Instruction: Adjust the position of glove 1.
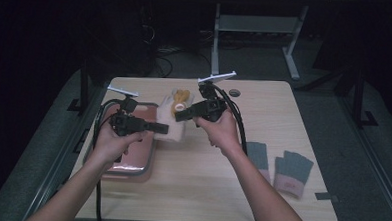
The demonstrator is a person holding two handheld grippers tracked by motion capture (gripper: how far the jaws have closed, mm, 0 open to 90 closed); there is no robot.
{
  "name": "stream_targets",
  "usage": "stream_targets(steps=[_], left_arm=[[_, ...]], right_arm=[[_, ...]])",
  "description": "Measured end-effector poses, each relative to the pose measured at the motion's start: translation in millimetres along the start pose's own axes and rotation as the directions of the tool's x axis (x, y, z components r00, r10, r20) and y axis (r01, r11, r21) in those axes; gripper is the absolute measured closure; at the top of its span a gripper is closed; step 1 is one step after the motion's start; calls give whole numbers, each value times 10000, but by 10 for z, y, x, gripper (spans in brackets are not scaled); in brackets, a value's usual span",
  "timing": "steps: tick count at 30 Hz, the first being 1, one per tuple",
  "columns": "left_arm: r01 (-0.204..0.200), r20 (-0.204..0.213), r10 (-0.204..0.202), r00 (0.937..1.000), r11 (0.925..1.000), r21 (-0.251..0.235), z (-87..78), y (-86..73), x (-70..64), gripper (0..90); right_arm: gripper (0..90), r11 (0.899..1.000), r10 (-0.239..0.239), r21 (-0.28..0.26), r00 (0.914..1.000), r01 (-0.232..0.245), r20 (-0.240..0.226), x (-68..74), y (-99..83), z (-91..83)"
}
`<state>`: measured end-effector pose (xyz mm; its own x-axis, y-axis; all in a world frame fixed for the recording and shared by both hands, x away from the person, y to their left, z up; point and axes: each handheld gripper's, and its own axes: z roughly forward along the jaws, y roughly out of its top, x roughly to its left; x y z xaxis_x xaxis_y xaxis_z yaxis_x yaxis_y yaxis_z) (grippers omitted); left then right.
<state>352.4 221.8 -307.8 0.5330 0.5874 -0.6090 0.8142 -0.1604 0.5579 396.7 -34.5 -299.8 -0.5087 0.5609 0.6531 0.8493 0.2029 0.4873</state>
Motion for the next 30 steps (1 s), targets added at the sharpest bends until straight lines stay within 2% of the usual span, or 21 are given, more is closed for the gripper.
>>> stream_targets(steps=[12,30], left_arm=[[104,-129,-106,9999,9998,-174,-221,6,101,701],[266,-373,-278,9989,9991,-324,-546,-77,288,701]], right_arm=[[752,9997,-188,124,9996,191,-218,130,144,159],[752,9975,-489,489,9977,512,-480,329,292,500]])
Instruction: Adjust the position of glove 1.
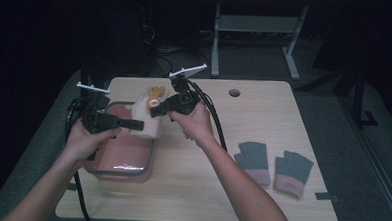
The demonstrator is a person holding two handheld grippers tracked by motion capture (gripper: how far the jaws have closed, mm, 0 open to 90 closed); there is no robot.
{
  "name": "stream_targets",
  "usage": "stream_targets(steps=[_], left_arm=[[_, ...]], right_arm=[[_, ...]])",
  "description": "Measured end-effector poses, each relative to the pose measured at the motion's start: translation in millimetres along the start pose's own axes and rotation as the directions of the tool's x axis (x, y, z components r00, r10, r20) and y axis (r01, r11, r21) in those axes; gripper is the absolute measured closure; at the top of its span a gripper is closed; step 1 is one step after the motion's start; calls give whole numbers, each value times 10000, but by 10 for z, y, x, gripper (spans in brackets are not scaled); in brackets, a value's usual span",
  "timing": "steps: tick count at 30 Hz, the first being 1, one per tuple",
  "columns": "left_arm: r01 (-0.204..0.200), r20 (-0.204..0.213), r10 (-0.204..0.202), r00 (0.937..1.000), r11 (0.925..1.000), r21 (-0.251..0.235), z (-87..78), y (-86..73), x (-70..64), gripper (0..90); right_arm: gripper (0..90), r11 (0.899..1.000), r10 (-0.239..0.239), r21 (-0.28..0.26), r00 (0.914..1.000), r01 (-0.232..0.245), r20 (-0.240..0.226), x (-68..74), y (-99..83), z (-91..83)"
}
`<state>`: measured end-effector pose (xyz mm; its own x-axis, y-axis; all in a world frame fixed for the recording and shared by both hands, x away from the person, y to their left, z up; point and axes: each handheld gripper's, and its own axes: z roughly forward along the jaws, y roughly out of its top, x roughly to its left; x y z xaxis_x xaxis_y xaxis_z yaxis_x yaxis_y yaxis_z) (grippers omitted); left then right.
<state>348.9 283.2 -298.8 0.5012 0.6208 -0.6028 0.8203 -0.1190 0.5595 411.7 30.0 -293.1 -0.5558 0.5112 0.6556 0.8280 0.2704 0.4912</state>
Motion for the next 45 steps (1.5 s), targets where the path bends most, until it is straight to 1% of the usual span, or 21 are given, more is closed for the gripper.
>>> stream_targets(steps=[9,17,24,35,45], left_arm=[[145,-223,-143,9996,9998,100,-131,-53,124,701],[301,-348,-295,9990,9994,169,-176,-101,230,701],[401,-518,-386,9979,9988,275,-211,-147,308,701],[650,-763,-614,9952,9968,460,-225,-226,423,701],[793,-1062,-715,9918,9943,714,-166,-287,515,701]], right_arm=[[752,9998,-1,182,9998,4,-197,49,52,207],[752,9993,63,361,9994,-50,-349,27,69,383],[751,9987,123,494,9991,-103,-410,20,71,498],[751,9968,286,757,9985,-249,-473,-15,49,685],[751,9948,471,921,9977,-424,-492,-105,0,835]])
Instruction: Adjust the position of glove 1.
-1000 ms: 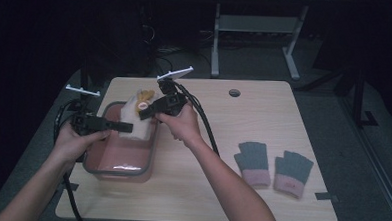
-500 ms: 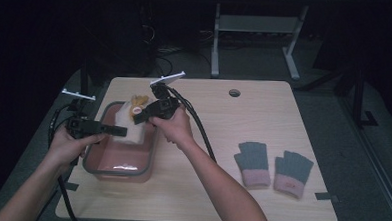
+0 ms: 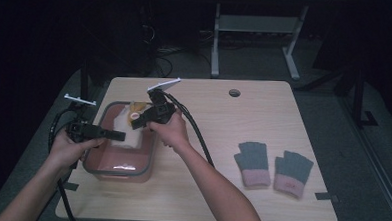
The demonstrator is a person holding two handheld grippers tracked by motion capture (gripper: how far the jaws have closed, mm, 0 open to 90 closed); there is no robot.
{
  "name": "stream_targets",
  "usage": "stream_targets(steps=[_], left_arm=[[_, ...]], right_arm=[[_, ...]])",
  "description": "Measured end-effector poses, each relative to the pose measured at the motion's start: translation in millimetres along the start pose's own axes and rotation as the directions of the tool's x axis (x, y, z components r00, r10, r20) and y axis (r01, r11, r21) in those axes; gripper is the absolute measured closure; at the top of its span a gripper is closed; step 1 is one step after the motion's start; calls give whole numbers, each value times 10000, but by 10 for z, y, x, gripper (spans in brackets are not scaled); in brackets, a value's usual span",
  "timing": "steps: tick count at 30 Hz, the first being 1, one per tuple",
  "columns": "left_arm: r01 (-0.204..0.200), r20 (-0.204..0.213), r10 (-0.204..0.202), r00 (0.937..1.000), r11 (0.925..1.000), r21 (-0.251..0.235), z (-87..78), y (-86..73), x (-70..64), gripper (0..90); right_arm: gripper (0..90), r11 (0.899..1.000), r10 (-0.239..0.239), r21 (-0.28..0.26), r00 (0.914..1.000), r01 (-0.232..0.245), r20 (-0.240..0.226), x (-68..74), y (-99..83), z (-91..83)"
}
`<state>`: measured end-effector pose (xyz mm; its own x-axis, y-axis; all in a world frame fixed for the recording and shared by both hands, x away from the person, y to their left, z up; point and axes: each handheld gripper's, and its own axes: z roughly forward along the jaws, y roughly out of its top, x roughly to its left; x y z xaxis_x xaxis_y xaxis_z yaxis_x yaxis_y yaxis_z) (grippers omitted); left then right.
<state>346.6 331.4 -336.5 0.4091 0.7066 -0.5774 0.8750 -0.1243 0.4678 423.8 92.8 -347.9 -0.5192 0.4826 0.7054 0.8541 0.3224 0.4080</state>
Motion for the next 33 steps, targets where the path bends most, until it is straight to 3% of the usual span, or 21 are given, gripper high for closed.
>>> stream_targets(steps=[18,25,33], left_arm=[[329,-455,-302,9985,9977,595,163,-145,182,702],[510,-684,-452,9966,9950,856,240,-206,244,702],[767,-787,-695,9945,9928,921,293,-258,308,703]], right_arm=[[748,9978,353,566,9994,-356,68,-199,-100,304],[739,9940,355,1013,9980,-407,531,-224,-123,420],[689,9911,-160,1333,9926,-2,1204,-174,-114,477]])
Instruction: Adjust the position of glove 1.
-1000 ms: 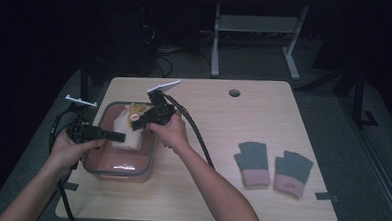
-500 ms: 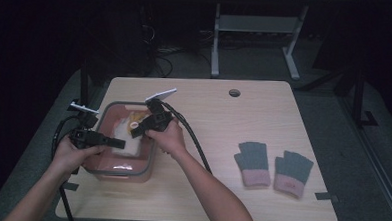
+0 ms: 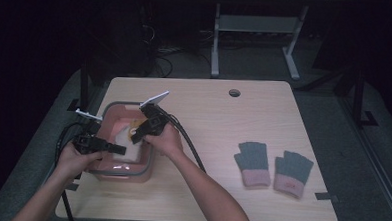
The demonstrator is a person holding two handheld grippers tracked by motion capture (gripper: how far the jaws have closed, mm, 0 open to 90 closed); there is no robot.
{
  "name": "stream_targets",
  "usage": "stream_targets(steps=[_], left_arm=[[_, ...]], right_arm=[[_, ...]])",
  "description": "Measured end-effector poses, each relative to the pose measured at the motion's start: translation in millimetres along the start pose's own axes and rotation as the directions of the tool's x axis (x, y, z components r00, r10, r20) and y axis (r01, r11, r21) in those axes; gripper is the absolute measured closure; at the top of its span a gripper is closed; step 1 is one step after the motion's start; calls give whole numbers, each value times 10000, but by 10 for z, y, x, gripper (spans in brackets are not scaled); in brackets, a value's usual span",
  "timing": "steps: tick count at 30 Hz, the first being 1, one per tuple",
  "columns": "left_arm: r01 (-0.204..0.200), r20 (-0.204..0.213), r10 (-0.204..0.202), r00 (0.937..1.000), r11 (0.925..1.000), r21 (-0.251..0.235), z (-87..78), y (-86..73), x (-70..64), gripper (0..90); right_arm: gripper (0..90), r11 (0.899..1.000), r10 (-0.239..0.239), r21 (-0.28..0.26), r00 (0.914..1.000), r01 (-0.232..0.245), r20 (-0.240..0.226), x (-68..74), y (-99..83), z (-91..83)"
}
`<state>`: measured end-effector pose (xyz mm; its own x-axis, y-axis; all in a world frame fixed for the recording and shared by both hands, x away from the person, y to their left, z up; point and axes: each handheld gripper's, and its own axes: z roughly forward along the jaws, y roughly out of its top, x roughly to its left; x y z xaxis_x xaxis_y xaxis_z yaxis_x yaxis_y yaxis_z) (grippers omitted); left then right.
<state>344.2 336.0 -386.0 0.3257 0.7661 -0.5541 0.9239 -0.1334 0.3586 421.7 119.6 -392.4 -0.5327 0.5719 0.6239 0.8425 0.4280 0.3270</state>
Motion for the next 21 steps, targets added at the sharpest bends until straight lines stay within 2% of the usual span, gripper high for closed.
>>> stream_targets(steps=[4,8,15,21], left_arm=[[79,-187,-77,9998,9999,90,41,-8,16,703],[192,-343,-184,9992,9996,227,78,-18,31,704],[271,-692,-238,9973,9985,472,137,-19,25,704],[453,-1130,-374,9929,9966,684,173,-26,35,700]], right_arm=[[642,9997,-202,117,9992,198,349,8,-1,2],[600,9997,-241,55,9988,239,421,11,9,-40],[579,9991,-430,98,9959,424,791,26,2,-68],[565,9983,-410,-386,9953,446,880,9,14,-193]])
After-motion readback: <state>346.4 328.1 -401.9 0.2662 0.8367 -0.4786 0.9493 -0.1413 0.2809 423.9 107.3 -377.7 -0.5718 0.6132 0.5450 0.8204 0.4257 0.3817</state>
